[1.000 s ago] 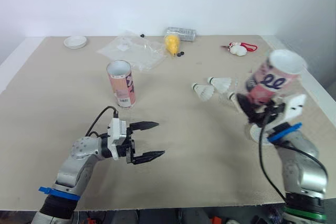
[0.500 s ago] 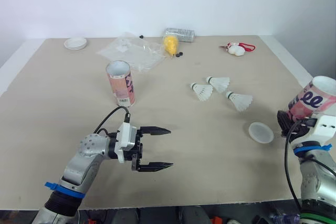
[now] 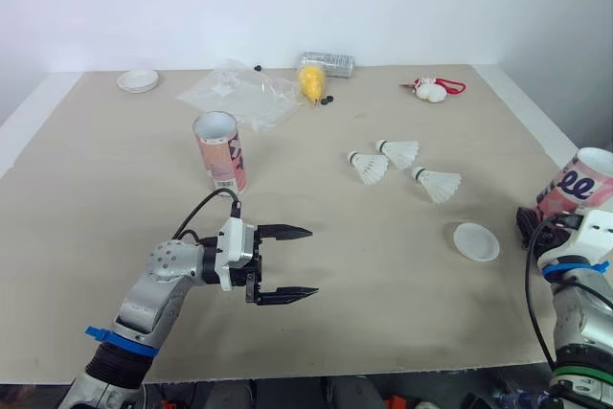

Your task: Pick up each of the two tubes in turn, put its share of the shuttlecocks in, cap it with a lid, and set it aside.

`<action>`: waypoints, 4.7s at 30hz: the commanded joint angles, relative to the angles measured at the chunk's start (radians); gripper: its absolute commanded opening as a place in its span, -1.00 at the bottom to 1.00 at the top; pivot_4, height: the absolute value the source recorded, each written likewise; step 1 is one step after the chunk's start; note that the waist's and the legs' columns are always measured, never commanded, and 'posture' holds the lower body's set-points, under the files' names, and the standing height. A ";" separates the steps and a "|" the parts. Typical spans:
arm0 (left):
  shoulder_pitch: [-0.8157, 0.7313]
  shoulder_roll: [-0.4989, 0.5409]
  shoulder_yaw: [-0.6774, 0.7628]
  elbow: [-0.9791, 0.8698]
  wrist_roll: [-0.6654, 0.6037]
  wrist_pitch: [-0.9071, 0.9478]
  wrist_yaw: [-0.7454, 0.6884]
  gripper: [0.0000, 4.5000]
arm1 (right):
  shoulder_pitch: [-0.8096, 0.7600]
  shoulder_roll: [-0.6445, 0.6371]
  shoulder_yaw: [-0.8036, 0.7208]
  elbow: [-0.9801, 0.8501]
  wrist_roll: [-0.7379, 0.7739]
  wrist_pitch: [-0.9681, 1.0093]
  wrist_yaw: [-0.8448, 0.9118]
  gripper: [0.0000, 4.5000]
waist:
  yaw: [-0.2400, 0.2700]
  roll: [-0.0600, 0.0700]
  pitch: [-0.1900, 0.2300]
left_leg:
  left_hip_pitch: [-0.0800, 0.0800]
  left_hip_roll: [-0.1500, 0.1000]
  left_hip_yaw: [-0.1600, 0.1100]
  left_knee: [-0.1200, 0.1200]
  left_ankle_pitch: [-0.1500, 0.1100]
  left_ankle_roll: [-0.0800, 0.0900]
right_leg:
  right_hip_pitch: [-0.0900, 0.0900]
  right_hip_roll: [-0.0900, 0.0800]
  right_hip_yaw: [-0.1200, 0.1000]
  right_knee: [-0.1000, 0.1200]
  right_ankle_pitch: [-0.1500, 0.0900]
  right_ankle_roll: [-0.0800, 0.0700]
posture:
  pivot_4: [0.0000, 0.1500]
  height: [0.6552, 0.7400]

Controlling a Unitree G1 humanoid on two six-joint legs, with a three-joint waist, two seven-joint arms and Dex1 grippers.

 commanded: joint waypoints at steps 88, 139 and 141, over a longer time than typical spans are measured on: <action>-0.195 -0.148 0.284 0.418 0.270 0.096 0.790 1.00 | -0.403 0.180 0.640 -0.146 -0.038 -0.081 0.813 0.98 | 0.003 -0.006 0.006 | -0.003 0.000 -0.004 0.001 0.001 -0.001 | -0.001 0.000 -0.004 -0.001 0.004 0.004 | 1.00 1.00; -0.389 -0.073 0.287 0.800 0.306 -0.129 0.579 0.29 | -0.372 0.224 0.572 -0.268 0.060 0.033 0.739 1.00 | 0.002 -0.006 0.006 | -0.004 0.000 -0.004 0.001 0.001 -0.002 | -0.002 0.000 -0.004 -0.001 0.005 0.005 | 1.00 1.00; -0.393 -0.075 0.285 0.802 0.307 -0.128 0.579 0.29 | -0.376 0.225 0.571 -0.263 0.058 0.032 0.739 1.00 | 0.002 -0.006 0.006 | -0.004 0.000 -0.004 0.001 0.001 -0.002 | -0.002 0.000 -0.004 -0.001 0.005 0.005 | 1.00 1.00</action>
